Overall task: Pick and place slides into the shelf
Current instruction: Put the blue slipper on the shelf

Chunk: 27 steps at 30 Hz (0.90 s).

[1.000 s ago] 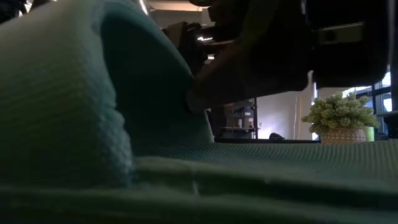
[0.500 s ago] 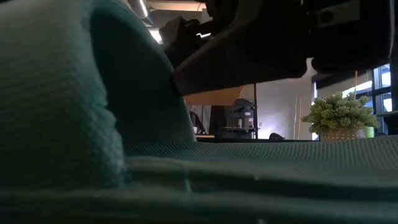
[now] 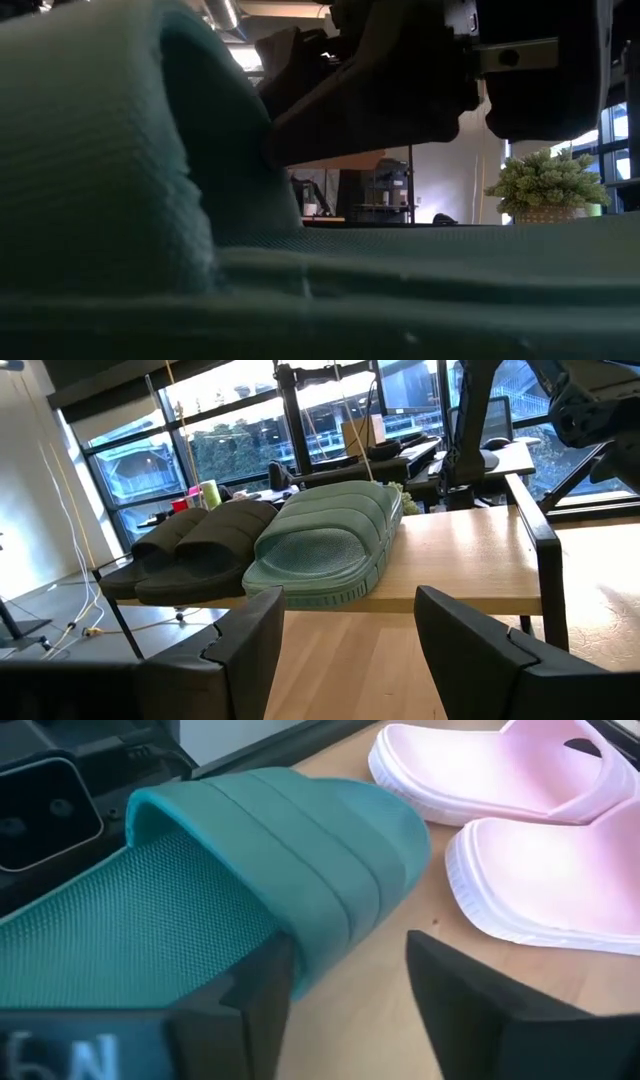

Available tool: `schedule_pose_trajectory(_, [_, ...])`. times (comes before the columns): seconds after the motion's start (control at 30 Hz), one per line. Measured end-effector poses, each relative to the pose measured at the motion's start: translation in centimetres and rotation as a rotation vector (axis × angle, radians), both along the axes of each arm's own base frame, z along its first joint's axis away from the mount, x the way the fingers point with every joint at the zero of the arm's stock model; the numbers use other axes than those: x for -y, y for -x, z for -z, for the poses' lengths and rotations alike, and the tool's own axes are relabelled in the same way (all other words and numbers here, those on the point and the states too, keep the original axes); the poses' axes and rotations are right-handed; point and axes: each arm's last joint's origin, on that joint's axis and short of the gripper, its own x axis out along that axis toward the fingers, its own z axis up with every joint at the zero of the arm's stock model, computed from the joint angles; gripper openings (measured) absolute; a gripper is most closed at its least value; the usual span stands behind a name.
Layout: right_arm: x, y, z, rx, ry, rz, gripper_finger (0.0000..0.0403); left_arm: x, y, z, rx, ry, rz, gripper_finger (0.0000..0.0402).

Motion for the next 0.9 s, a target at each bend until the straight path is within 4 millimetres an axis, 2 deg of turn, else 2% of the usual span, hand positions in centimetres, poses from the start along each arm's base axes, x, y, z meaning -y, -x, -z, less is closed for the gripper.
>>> schedule_pose_trajectory(0.4, [0.0,0.1,0.1,-0.006,0.005,-0.001,0.0018,0.0,0.0,0.0,0.000,0.000,0.000,0.0217])
schedule_pose_trajectory(0.67, [-0.5,0.5,-0.3,-0.014,0.002,-0.008,0.0006,0.0,0.0,0.0,0.000,0.000,0.000,0.0217])
schedule_pose_trajectory(0.9, [-1.5,3.1,-5.2,0.025,0.094,0.048,0.0002,0.0,0.0,0.0,-0.001,0.001,0.000,0.0217])
